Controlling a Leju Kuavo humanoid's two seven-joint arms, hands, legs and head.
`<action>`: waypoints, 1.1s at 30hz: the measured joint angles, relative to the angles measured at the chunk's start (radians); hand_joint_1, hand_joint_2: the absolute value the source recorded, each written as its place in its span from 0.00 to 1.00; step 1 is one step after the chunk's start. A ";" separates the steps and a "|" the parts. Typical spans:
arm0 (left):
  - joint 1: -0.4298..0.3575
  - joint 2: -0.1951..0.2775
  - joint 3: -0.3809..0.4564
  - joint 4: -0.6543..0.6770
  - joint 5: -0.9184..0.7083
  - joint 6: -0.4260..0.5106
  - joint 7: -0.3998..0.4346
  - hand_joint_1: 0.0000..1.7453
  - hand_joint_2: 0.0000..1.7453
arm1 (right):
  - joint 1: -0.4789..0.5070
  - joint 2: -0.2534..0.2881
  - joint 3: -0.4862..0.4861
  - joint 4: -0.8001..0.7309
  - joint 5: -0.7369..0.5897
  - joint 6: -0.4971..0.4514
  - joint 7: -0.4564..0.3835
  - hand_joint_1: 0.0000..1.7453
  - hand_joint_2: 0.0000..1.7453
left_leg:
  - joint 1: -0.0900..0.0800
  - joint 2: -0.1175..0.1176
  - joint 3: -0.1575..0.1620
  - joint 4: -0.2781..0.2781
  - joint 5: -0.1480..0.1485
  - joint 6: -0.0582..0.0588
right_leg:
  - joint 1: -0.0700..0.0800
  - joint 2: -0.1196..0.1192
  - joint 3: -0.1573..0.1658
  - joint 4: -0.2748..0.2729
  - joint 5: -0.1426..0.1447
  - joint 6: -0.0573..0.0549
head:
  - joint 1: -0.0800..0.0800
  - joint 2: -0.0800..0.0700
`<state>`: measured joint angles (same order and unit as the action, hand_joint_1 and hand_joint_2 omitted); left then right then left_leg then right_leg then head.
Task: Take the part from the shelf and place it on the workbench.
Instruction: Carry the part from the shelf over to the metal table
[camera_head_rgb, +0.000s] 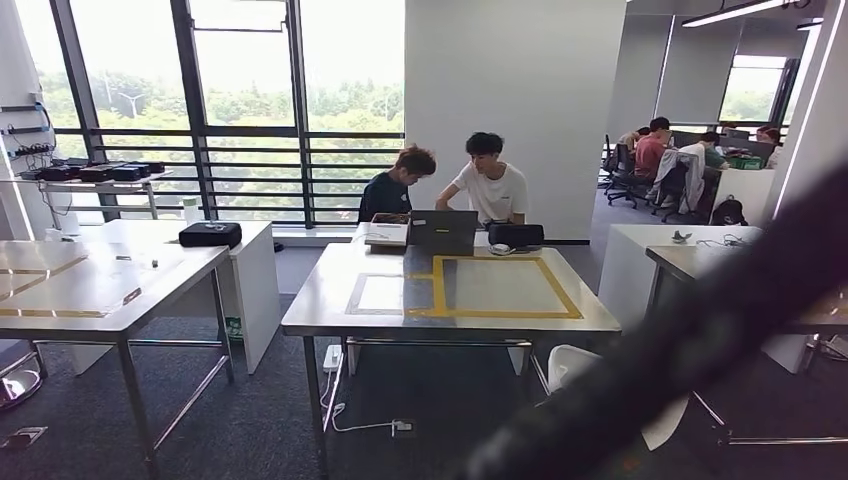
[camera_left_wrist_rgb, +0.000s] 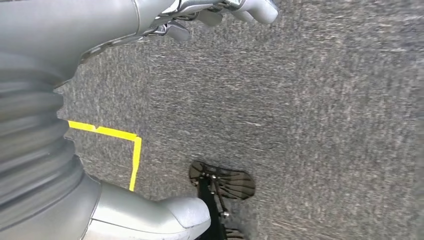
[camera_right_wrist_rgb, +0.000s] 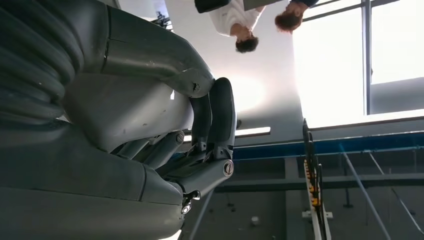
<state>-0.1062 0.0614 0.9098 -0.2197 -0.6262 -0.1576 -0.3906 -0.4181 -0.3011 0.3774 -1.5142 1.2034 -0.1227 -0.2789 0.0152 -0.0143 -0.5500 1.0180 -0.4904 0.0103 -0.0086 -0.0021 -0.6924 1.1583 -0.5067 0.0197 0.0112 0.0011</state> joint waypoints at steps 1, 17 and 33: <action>-0.001 0.000 0.000 0.000 0.000 0.000 -0.001 0.00 1.00 | 0.000 -0.001 -0.001 0.000 -0.001 -0.001 0.000 1.00 1.00 | -0.001 -0.001 0.011 0.002 -0.009 -0.004 | 0.001 0.000 0.018 -0.063 0.043 -0.004 | 0.000 0.000; -0.006 -0.005 0.000 0.000 -0.013 -0.002 0.002 0.00 1.00 | 0.048 -0.017 -0.025 -0.034 -0.012 -0.019 0.000 1.00 1.00 | -0.007 0.010 -0.088 0.043 0.046 -0.033 | 0.014 0.006 0.152 -0.146 0.019 -0.049 | 0.000 0.000; -0.018 -0.016 -0.003 0.000 -0.048 -0.002 0.013 0.00 1.00 | 0.090 -0.051 -0.053 -0.074 -0.005 -0.018 0.009 1.00 1.00 | -0.009 0.001 -0.005 0.005 0.002 -0.005 | 0.005 0.005 0.057 -0.121 0.086 -0.010 | 0.007 0.000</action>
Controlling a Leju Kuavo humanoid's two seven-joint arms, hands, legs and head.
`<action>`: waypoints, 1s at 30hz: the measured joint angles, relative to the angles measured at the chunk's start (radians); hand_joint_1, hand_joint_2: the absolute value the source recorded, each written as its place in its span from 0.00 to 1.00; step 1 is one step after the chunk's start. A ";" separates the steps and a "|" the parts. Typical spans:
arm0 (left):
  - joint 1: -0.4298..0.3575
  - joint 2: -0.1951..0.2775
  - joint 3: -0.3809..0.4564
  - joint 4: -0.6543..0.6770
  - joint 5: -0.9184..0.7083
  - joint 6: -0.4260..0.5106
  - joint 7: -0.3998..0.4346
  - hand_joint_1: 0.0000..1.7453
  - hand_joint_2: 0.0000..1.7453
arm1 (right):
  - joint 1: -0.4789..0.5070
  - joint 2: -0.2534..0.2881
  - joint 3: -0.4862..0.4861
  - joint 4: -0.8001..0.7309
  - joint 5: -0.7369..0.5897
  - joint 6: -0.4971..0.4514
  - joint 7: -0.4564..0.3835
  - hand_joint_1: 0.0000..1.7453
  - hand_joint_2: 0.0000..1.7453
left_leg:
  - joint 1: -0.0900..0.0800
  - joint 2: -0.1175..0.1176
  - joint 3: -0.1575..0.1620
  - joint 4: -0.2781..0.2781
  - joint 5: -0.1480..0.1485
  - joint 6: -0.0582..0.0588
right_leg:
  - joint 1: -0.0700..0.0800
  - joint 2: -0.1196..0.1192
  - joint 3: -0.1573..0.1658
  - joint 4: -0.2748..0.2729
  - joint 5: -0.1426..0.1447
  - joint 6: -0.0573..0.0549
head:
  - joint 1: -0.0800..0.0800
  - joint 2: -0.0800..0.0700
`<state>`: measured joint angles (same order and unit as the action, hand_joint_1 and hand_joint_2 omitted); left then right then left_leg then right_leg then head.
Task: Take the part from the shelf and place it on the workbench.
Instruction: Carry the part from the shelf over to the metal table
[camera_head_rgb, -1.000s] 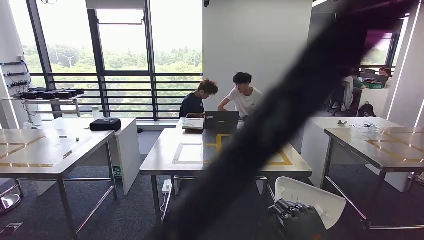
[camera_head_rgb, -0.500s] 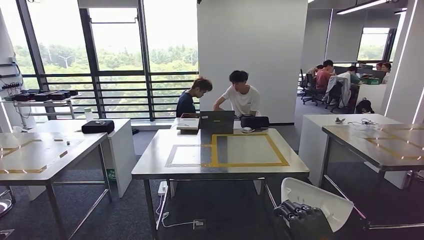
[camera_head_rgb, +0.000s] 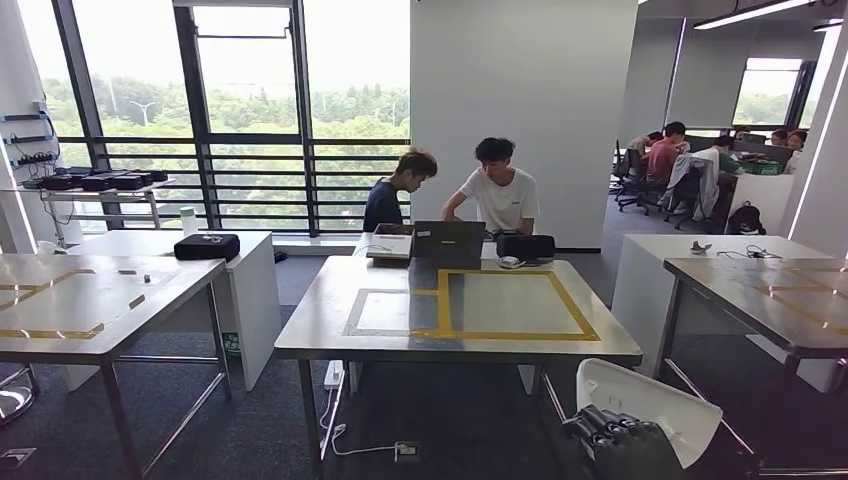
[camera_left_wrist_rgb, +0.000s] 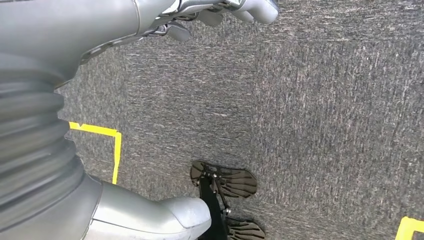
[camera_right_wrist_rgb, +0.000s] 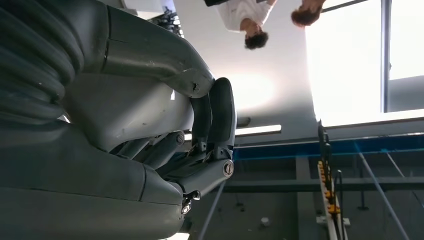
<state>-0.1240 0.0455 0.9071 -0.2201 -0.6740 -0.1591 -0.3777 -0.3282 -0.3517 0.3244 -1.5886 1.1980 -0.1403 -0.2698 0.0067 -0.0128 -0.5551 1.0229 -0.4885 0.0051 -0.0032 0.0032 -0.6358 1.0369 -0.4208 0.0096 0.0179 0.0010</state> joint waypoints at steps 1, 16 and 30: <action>-0.002 -0.001 -0.002 0.000 -0.003 0.000 0.001 0.00 1.00 | 0.008 -0.004 -0.005 -0.008 -0.003 0.002 0.000 1.00 1.00 | -0.001 -0.001 0.001 0.000 -0.005 -0.006 | 0.003 0.000 0.008 -0.016 -0.002 -0.005 | 0.001 0.000; -0.001 -0.015 -0.008 -0.001 -0.002 -0.007 0.004 0.00 1.00 | 0.010 -0.009 -0.042 -0.038 -0.055 0.058 -0.009 1.00 1.00 | 0.011 -0.003 -0.069 0.022 0.060 -0.036 | -0.004 0.022 0.106 -0.024 -0.086 -0.015 | 0.005 -0.001; 0.004 -0.044 -0.008 0.000 -0.025 -0.013 -0.009 0.00 1.00 | 0.128 -0.042 -0.088 -0.083 -0.043 0.013 -0.019 1.00 1.00 | 0.002 0.011 0.016 0.007 -0.017 0.008 | 0.002 -0.002 -0.005 0.048 -0.026 0.001 | 0.033 -0.001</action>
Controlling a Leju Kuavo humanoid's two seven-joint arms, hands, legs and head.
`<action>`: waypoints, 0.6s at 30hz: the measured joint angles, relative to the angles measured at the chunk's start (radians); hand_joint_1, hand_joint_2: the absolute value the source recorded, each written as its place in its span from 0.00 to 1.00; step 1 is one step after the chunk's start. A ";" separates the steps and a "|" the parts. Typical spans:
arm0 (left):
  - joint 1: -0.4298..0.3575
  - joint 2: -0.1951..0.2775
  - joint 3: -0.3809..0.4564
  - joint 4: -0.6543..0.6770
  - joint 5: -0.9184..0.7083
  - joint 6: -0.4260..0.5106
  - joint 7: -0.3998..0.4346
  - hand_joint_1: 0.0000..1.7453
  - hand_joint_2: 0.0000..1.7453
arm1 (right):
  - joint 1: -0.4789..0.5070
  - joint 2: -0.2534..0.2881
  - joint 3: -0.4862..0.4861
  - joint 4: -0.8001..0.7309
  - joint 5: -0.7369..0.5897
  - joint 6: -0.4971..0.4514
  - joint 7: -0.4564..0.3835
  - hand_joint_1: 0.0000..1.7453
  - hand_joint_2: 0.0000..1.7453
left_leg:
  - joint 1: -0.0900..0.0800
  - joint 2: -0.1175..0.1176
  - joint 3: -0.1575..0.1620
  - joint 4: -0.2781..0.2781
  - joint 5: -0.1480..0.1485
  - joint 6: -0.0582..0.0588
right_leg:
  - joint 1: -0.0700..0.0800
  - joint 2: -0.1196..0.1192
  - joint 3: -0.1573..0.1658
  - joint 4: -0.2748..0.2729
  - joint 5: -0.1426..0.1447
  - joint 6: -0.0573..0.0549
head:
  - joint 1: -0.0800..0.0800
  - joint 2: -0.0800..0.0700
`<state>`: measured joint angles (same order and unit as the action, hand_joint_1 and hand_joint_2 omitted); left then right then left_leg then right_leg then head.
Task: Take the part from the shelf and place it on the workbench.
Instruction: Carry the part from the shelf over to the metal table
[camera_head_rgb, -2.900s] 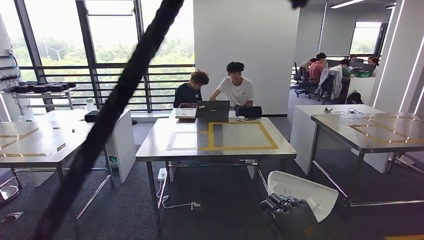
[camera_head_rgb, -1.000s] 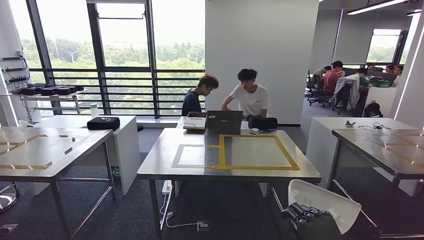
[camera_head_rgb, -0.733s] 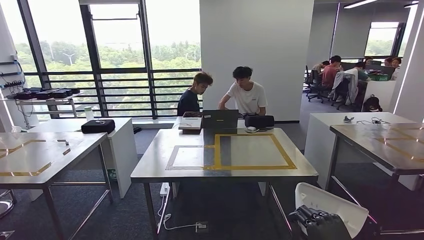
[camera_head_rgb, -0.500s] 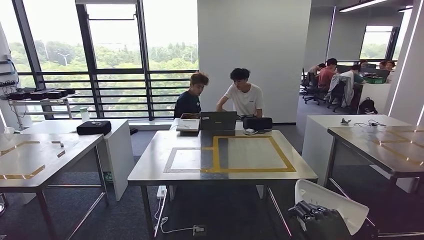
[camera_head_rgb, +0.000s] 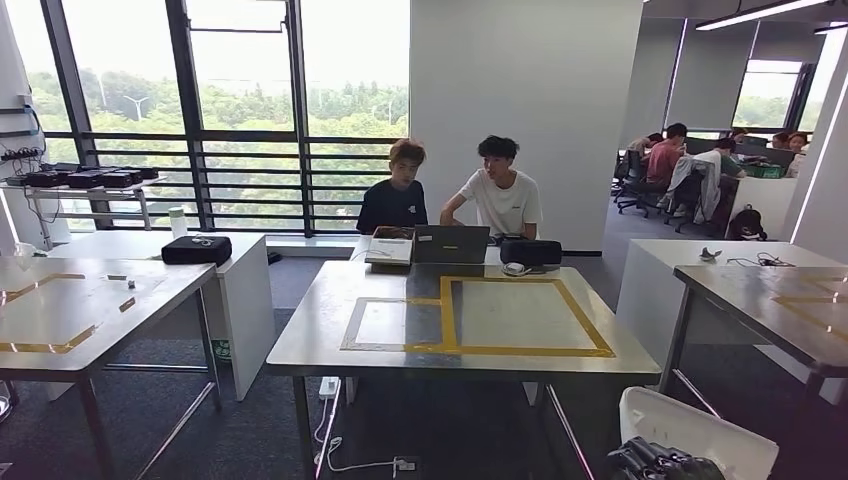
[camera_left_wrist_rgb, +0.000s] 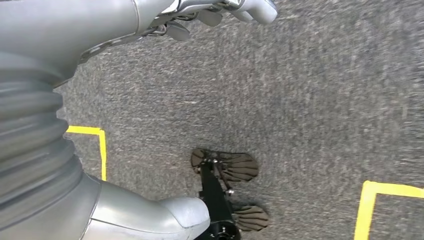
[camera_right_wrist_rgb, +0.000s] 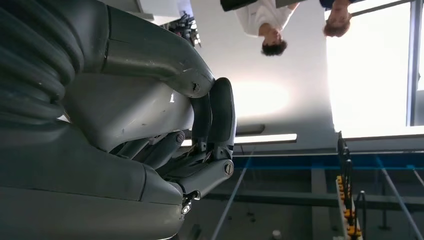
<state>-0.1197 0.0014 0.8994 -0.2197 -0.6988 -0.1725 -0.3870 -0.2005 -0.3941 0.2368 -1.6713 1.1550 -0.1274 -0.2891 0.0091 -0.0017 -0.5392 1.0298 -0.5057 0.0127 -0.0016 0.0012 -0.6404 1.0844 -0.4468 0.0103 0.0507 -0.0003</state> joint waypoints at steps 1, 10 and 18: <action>-0.001 -0.001 0.000 0.000 -0.002 0.000 0.000 0.00 1.00 | 0.006 -0.005 -0.006 -0.006 0.004 -0.003 0.000 1.00 1.00 | -0.001 0.000 0.005 -0.001 -0.006 -0.004 | 0.004 -0.002 0.020 -0.044 0.014 -0.004 | 0.001 0.000; 0.005 -0.007 -0.001 0.002 -0.005 -0.005 -0.003 0.00 1.00 | 0.097 -0.051 -0.057 -0.075 0.007 -0.040 -0.017 1.00 1.00 | -0.001 0.002 -0.124 0.241 -0.107 -0.044 | -0.005 0.002 0.081 -0.084 -0.020 -0.038 | 0.000 0.000; 0.009 -0.009 -0.001 0.005 -0.004 -0.008 0.001 0.00 1.00 | 0.081 -0.049 -0.058 -0.081 0.033 -0.027 -0.018 1.00 1.00 | -0.005 0.000 -0.067 0.003 0.062 -0.022 | -0.001 0.014 0.130 -0.078 -0.079 -0.009 | 0.005 0.000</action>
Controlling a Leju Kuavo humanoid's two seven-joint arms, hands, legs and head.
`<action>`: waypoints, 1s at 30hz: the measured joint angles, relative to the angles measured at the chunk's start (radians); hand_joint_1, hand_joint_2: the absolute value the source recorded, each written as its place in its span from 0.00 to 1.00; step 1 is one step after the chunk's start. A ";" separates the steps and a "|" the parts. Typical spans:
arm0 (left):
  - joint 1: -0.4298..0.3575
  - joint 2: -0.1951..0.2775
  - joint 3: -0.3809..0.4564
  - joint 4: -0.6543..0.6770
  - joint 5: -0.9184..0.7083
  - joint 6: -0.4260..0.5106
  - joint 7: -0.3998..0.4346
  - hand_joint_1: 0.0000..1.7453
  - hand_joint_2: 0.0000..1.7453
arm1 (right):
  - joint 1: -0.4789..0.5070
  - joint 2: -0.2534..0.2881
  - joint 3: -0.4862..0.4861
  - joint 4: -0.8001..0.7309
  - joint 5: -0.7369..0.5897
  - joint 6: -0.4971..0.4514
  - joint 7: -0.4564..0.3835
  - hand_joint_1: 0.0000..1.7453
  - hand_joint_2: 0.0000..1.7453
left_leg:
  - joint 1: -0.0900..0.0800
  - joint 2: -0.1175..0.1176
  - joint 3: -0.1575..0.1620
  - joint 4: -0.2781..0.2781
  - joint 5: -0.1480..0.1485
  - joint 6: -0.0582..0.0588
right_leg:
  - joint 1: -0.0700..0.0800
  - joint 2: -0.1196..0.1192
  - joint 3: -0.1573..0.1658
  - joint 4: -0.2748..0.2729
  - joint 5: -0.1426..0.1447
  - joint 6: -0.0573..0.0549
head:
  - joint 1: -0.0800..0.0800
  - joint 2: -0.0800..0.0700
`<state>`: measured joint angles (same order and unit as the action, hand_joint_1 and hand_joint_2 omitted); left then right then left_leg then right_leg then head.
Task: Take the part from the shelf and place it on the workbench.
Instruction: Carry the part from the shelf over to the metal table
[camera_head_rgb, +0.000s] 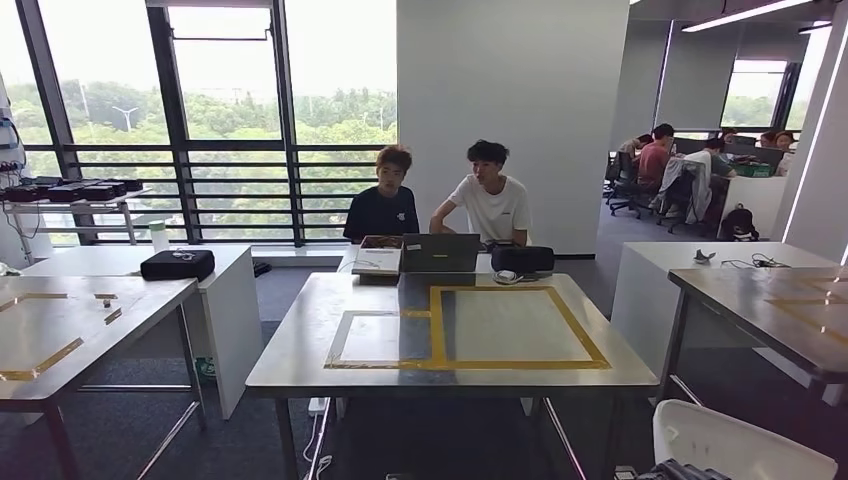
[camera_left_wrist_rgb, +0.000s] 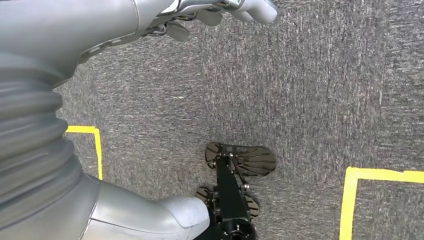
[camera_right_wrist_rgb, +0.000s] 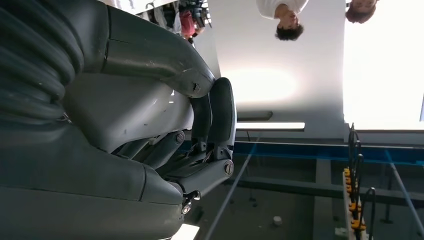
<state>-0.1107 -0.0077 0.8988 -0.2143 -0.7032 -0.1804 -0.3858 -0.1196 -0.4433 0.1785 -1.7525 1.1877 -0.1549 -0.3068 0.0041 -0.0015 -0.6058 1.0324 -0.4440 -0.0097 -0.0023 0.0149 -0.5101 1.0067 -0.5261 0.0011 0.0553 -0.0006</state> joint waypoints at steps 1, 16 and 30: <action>0.000 0.000 0.000 0.000 0.000 0.000 0.001 0.00 1.00 | -0.005 0.000 0.000 0.000 -0.002 0.002 -0.002 1.00 1.00 | 0.000 0.000 0.001 0.000 -0.003 0.008 | -0.001 0.000 0.003 -0.003 -0.003 0.006 | 0.003 0.000; 0.001 -0.004 0.000 0.001 0.004 -0.002 0.004 0.00 1.00 | -0.036 -0.002 0.003 0.017 -0.016 0.006 -0.011 1.00 1.00 | 0.000 -0.003 0.084 -0.017 -0.077 0.006 | 0.004 -0.011 -0.091 0.012 0.078 0.005 | 0.014 0.000; 0.001 -0.002 0.000 0.001 -0.006 0.001 0.009 0.00 1.00 | -0.029 0.006 0.016 0.026 0.008 -0.013 0.014 1.00 1.00 | -0.005 -0.002 -0.018 0.011 0.019 -0.001 | 0.005 -0.008 0.004 0.004 -0.003 -0.016 | 0.007 0.000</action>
<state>-0.1097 -0.0094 0.8991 -0.2129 -0.7088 -0.1797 -0.3771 -0.1481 -0.4368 0.1942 -1.7262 1.1954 -0.1682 -0.2924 -0.0013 -0.0036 -0.6237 1.0431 -0.4250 -0.0103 0.0028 0.0070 -0.5066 1.0104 -0.5292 -0.0151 0.0624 -0.0001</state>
